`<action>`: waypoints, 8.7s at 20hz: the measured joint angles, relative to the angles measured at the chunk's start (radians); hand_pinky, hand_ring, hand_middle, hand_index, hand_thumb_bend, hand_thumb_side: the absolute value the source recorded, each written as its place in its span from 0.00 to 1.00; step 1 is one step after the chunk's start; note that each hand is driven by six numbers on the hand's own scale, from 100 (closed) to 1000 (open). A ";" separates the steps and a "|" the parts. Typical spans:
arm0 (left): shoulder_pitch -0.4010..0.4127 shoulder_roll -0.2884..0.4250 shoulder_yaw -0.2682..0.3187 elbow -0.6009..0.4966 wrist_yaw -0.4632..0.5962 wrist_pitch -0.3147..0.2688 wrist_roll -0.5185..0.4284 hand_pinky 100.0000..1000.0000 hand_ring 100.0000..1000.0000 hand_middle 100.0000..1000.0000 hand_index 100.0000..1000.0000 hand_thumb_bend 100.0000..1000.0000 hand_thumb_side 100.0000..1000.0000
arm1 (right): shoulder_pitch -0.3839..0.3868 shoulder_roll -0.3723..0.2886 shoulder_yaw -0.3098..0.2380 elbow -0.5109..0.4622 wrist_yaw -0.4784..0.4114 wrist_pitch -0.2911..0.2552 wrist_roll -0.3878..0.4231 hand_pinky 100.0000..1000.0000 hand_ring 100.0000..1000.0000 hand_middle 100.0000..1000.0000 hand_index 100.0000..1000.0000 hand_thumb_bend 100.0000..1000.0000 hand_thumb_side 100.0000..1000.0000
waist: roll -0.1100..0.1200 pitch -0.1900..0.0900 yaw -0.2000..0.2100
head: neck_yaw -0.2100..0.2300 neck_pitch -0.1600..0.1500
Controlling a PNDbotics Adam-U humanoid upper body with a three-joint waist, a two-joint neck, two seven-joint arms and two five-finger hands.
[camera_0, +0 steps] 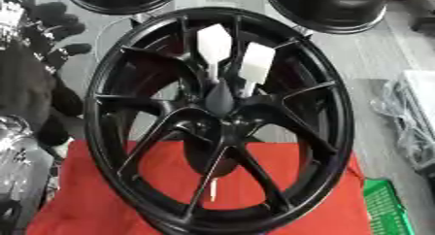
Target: Pull the pin out of the wheel hub.
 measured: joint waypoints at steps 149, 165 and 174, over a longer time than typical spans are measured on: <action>-0.037 0.007 -0.025 0.006 0.000 0.017 -0.018 0.65 0.72 0.58 0.66 0.04 0.71 | -0.327 0.047 0.451 0.292 0.459 -0.759 0.497 0.84 0.78 0.74 0.79 0.16 0.48 | -0.026 0.029 0.056 | -0.043 0.007; -0.041 0.006 -0.030 0.006 0.000 0.019 -0.019 0.65 0.72 0.58 0.66 0.04 0.71 | -0.337 0.055 0.457 0.292 0.442 -0.726 0.530 0.84 0.77 0.72 0.78 0.12 0.44 | -0.034 0.029 0.065 | -0.043 0.006; -0.045 0.006 -0.030 0.006 0.000 0.019 -0.019 0.65 0.72 0.57 0.66 0.04 0.71 | -0.340 0.057 0.458 0.298 0.442 -0.710 0.547 0.83 0.75 0.68 0.75 0.11 0.41 | -0.039 0.029 0.066 | -0.043 0.006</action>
